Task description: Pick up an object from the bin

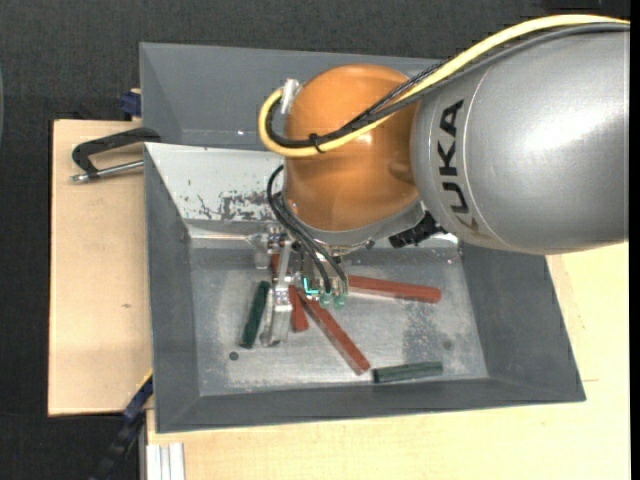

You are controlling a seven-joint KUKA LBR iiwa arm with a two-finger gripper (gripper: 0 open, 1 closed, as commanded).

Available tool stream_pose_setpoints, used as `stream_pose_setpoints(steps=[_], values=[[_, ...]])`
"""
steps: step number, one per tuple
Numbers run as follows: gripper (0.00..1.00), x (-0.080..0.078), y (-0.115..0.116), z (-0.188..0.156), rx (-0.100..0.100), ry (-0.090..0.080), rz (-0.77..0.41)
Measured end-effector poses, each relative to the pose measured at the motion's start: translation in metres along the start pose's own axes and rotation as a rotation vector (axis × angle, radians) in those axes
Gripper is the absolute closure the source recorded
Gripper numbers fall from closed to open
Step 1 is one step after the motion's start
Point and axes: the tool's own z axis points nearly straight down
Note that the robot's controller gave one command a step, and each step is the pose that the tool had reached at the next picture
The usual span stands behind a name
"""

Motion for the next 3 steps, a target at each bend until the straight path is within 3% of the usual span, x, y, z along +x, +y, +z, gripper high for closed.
stream_pose_setpoints(steps=[1,2,3], values=[[0.0,-0.002,-0.001,-0.004,-0.002,-0.008,0.003],[0.0,-0.011,-0.008,0.045,-0.004,-0.014,0.004],[0.0,-0.036,-0.011,0.113,-0.003,-0.011,0.028]])
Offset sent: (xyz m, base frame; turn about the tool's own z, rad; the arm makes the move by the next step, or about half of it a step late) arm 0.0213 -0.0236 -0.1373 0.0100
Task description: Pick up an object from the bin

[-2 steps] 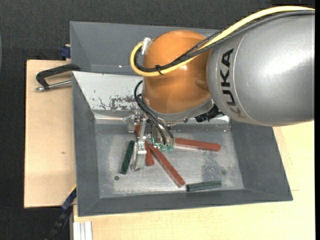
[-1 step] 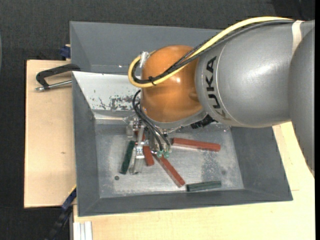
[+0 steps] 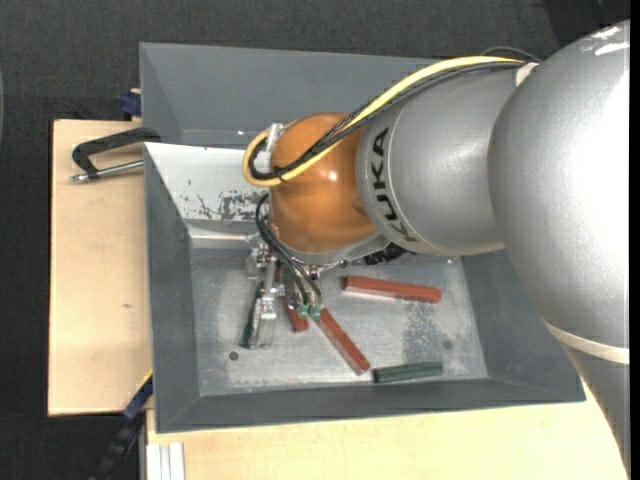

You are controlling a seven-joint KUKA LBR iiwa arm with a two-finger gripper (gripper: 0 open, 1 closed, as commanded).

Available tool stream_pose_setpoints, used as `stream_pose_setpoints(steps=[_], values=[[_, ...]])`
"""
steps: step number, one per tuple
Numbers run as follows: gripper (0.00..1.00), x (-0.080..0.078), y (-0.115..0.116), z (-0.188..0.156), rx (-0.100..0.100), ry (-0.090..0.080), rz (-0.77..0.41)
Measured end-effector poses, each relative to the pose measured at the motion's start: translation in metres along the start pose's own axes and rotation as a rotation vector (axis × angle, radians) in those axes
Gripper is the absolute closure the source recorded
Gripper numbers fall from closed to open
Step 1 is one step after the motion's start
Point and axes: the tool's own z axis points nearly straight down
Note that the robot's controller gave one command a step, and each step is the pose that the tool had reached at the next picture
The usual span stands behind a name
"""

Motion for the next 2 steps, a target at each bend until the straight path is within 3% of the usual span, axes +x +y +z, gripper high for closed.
stream_pose_setpoints(steps=[1,2], values=[[0.0,-0.012,-0.04,0.041,0.002,0.006,0.013],[0.0,-0.008,-0.05,0.052,0.004,0.002,0.095]])
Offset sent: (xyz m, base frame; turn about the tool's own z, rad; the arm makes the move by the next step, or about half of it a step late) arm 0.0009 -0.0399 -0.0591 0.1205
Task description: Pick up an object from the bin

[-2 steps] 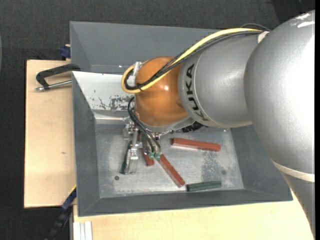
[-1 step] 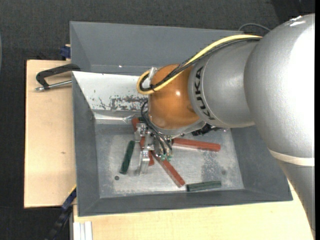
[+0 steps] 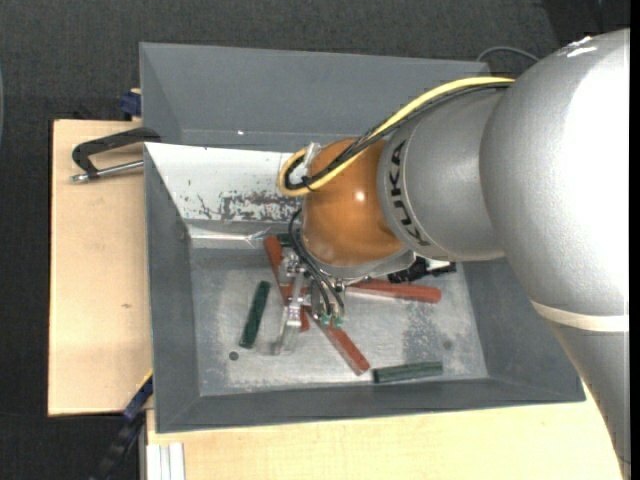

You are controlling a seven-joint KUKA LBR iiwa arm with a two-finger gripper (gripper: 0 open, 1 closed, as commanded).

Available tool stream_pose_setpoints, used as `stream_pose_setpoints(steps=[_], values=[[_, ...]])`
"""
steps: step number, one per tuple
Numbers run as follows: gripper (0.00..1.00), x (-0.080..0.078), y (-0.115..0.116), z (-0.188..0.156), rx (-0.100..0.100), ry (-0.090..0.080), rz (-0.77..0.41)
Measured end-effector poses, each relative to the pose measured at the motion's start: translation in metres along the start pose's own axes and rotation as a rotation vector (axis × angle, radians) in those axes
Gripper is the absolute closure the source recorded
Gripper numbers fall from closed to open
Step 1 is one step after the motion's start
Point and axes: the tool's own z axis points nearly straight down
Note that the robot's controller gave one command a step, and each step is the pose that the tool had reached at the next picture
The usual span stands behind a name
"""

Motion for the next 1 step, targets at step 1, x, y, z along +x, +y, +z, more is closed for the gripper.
stream_pose_setpoints(steps=[1], values=[[0.0,-0.0092,0.023,0.0032,-0.003,-0.002,0.022]])
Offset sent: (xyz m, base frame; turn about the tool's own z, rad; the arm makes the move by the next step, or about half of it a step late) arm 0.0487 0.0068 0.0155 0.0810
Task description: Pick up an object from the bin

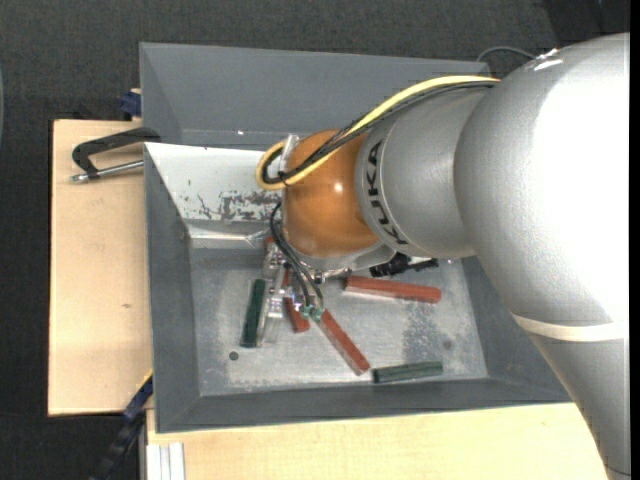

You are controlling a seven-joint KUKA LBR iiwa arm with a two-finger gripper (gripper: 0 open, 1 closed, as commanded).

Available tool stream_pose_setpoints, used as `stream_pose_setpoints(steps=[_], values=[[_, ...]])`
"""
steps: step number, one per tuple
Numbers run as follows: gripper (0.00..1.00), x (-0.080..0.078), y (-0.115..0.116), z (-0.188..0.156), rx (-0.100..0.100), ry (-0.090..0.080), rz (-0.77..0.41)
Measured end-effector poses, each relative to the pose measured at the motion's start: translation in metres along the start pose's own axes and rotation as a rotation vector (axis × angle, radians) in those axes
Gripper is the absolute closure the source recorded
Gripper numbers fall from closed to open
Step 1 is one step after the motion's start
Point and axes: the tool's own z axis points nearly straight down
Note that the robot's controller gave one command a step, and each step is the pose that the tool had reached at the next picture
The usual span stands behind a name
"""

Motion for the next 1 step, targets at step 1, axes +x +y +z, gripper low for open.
stream_pose_setpoints(steps=[1], values=[[0.0,-0.0341,-0.0059,-0.0161,0.0,0.001,0.05]])
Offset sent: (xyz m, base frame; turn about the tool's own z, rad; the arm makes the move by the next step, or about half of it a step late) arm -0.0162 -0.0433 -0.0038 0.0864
